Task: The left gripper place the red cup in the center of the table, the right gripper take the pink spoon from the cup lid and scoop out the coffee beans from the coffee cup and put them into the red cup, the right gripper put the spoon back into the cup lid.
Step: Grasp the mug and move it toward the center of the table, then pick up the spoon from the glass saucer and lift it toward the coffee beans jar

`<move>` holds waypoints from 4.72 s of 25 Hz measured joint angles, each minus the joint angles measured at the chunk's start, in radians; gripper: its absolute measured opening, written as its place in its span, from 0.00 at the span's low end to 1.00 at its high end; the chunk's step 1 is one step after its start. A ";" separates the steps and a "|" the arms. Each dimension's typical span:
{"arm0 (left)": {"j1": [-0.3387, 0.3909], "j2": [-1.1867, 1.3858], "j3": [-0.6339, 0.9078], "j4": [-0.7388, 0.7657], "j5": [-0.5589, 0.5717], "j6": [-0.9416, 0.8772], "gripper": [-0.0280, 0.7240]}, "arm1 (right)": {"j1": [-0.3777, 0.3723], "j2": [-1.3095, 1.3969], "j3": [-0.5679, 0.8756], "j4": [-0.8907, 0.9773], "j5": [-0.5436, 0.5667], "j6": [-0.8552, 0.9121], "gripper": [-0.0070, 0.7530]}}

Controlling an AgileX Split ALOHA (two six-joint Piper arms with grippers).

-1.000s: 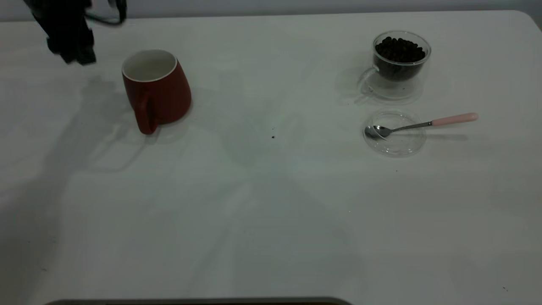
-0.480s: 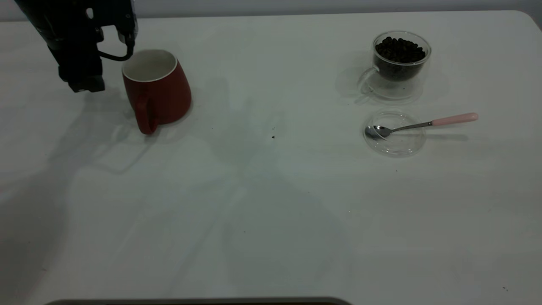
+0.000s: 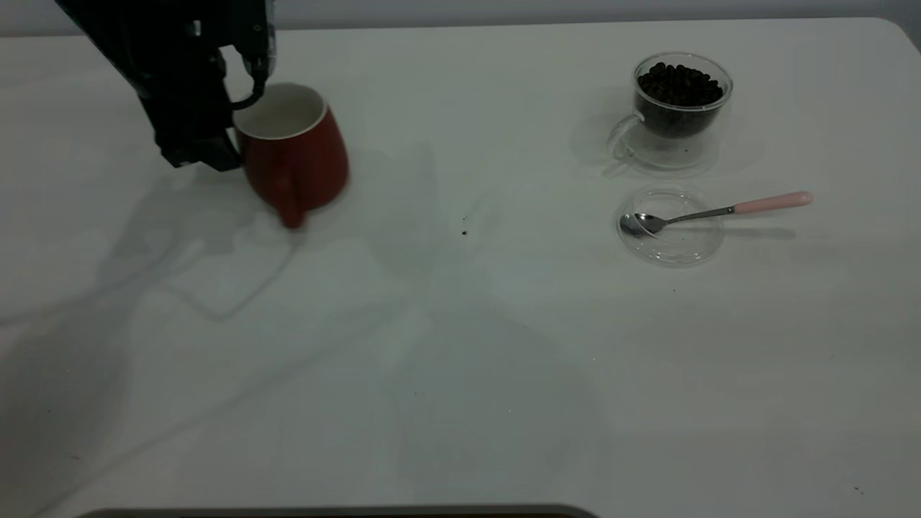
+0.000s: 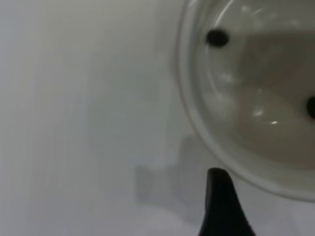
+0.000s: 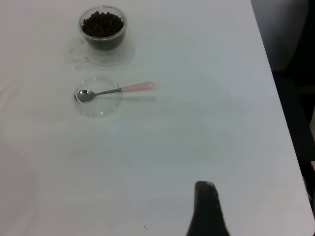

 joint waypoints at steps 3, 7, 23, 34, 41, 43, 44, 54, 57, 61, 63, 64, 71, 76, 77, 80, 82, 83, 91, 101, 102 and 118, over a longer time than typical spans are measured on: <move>-0.002 0.001 0.000 -0.147 0.003 0.124 0.73 | 0.000 0.000 0.000 0.000 0.000 0.000 0.78; -0.028 0.001 0.000 -0.293 -0.005 0.247 0.73 | 0.000 0.000 0.000 0.000 0.000 0.000 0.78; -0.158 0.008 -0.041 -0.450 -0.036 0.334 0.73 | 0.000 0.000 0.000 0.000 0.000 0.000 0.78; -0.135 -0.018 -0.041 -0.423 -0.014 0.277 0.73 | 0.000 0.000 0.000 0.000 0.000 0.000 0.78; -0.011 -0.232 -0.041 -0.130 0.201 -0.145 0.73 | 0.000 0.000 0.000 0.000 0.000 0.000 0.78; 0.013 -0.316 -0.041 -0.023 0.303 -0.314 0.73 | 0.000 0.000 0.000 0.000 0.000 0.000 0.78; 0.024 -0.352 -0.041 0.031 0.362 -0.410 0.73 | 0.000 0.000 0.000 0.000 0.000 0.000 0.78; 0.044 -0.764 -0.038 0.336 0.852 -1.080 0.73 | 0.000 0.000 0.000 0.000 0.000 0.000 0.78; 0.044 -0.863 -0.032 0.338 0.852 -1.142 0.73 | 0.000 0.000 0.000 0.000 0.001 0.000 0.78; 0.044 -1.027 0.057 0.338 0.852 -1.227 0.73 | 0.000 0.000 0.000 0.000 0.001 0.000 0.78; 0.044 -1.119 0.153 0.338 0.852 -1.259 0.73 | 0.000 0.000 0.000 0.000 0.001 0.000 0.78; 0.044 -1.171 0.203 0.338 0.852 -1.279 0.73 | 0.000 0.000 0.000 0.000 0.001 0.000 0.78; 0.044 -1.499 0.678 0.341 0.847 -1.478 0.73 | 0.000 0.000 0.000 0.000 0.001 0.000 0.78; 0.044 -1.721 0.879 0.341 0.841 -1.544 0.73 | 0.000 0.000 0.000 0.000 0.001 0.000 0.78; 0.044 -1.758 0.903 0.341 0.835 -1.551 0.73 | 0.000 0.000 0.000 0.000 0.001 0.000 0.78; 0.044 -1.878 0.942 0.340 0.811 -1.571 0.73 | 0.000 0.000 0.000 0.000 0.001 0.000 0.78; 0.044 -1.957 0.945 0.340 0.803 -1.575 0.73 | 0.000 0.000 0.000 0.000 0.001 0.000 0.78; 0.044 -1.994 0.946 0.340 0.802 -1.576 0.73 | 0.000 0.000 0.000 0.000 0.001 0.000 0.78; 0.044 -2.245 0.946 0.338 0.805 -1.577 0.73 | 0.000 0.000 0.000 0.000 0.001 0.000 0.78; 0.044 -2.360 0.946 0.338 0.823 -1.579 0.73 | 0.000 0.000 0.000 0.000 0.001 0.000 0.78; 0.044 -2.360 0.946 0.338 0.823 -1.579 0.73 | 0.000 0.000 0.000 0.000 0.001 0.000 0.78; 0.044 -2.360 0.946 0.338 0.823 -1.584 0.73 | 0.000 0.000 0.000 0.000 0.001 0.000 0.78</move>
